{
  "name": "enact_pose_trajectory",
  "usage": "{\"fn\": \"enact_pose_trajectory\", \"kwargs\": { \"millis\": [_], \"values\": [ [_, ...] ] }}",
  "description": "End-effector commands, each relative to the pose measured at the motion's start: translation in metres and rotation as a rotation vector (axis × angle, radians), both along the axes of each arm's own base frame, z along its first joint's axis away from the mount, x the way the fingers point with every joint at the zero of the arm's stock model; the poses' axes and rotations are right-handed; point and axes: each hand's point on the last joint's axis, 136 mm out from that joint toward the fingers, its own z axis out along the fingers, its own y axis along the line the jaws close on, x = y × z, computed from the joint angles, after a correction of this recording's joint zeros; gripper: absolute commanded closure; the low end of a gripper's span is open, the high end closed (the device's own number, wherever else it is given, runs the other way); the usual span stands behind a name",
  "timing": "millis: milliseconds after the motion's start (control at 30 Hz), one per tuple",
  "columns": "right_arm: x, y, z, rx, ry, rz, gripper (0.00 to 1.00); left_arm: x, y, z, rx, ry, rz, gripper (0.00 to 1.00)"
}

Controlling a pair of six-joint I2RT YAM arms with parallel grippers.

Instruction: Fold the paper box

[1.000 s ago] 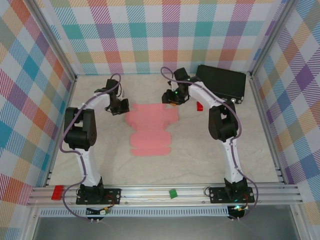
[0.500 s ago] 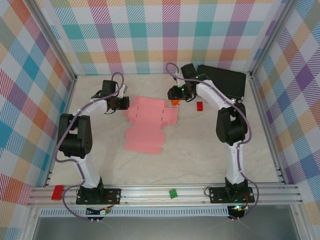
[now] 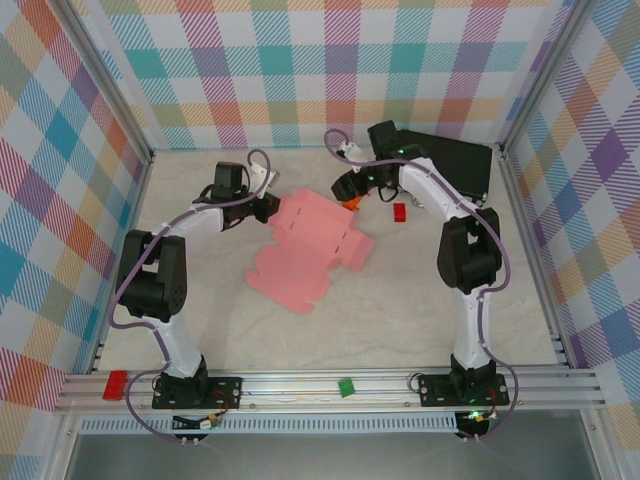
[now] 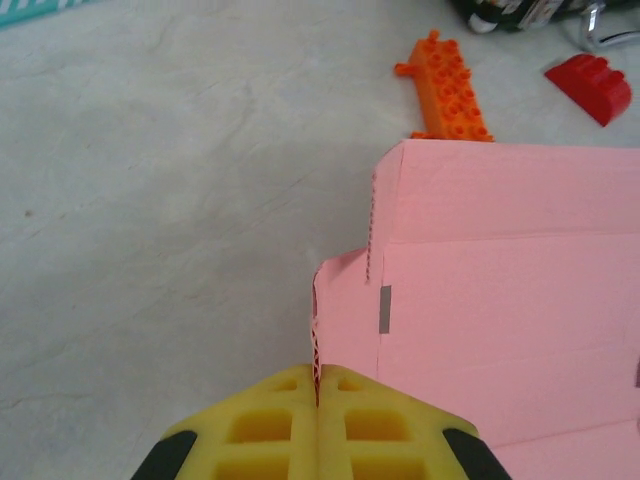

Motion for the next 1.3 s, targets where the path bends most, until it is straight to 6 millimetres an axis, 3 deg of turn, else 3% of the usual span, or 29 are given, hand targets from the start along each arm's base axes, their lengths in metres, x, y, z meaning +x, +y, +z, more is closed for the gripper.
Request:
{"fn": "enact_pose_trajectory", "kwargs": {
  "millis": [0,300,467,667,933,1267],
  "values": [
    [-0.014,0.012,-0.011,0.032,0.068,0.138,0.46,-0.004,-0.009,0.027,-0.022,-0.100,-0.066,1.00],
    [-0.024,0.021,-0.022,0.068,0.156,0.193,0.48,-0.006,-0.012,0.031,-0.030,-0.120,-0.076,1.00],
    [-0.021,0.018,-0.038,0.026,0.180,0.179,0.49,-0.006,-0.012,0.030,-0.032,-0.117,-0.077,1.00],
    [-0.018,0.018,-0.042,0.018,0.181,0.170,0.52,-0.007,-0.013,0.032,-0.034,-0.119,-0.077,1.00],
    [-0.018,0.016,-0.048,-0.022,0.166,0.173,0.70,-0.007,-0.012,0.031,-0.033,-0.116,-0.072,1.00],
    [-0.018,0.017,-0.051,-0.090,0.093,0.206,0.82,-0.006,-0.011,0.032,-0.034,-0.113,-0.065,1.00]
  ]
}}
